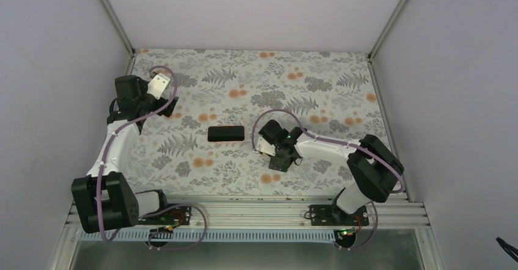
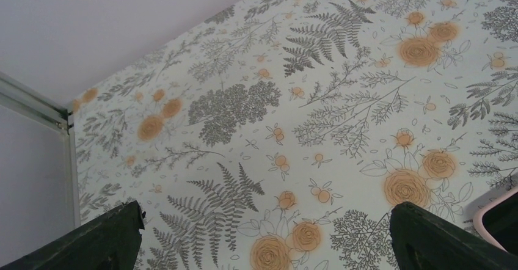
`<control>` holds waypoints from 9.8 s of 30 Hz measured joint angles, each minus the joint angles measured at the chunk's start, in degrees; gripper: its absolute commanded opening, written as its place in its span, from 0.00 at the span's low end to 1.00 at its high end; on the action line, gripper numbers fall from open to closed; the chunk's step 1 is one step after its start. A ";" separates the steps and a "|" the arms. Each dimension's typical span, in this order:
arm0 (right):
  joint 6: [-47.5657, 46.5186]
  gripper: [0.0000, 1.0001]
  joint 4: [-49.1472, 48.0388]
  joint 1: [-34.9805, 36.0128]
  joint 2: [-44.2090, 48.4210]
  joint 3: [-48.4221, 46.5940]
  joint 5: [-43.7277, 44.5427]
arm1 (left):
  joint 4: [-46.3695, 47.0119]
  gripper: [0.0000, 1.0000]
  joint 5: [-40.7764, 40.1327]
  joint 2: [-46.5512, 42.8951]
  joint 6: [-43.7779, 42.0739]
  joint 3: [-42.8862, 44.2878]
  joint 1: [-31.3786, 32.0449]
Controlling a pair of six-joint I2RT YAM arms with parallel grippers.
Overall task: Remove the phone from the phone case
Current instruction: Adjust the phone at the center of the board, then pick up the phone at the center of the board, then remove the phone case from the phone.
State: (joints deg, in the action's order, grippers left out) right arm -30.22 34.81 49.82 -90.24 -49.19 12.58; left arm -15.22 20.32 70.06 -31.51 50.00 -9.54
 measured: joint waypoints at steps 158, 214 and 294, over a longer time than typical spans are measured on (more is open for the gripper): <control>-16.09 1.00 13.11 -20.96 3.50 -25.38 -31.10 | -57.44 0.02 18.36 30.21 -14.36 47.06 33.92; -24.48 1.00 20.81 -35.58 -7.63 -38.25 -32.72 | -54.80 0.02 8.28 22.43 -13.94 39.08 51.67; -28.41 0.87 31.89 -25.03 -6.97 -41.83 -52.74 | -62.99 0.02 10.43 30.45 -12.79 56.30 46.05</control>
State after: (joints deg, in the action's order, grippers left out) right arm -58.63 66.70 24.80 -97.21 -91.02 -40.16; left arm -78.22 30.74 100.51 -44.29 106.30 36.51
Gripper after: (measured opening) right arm 0.915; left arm 0.107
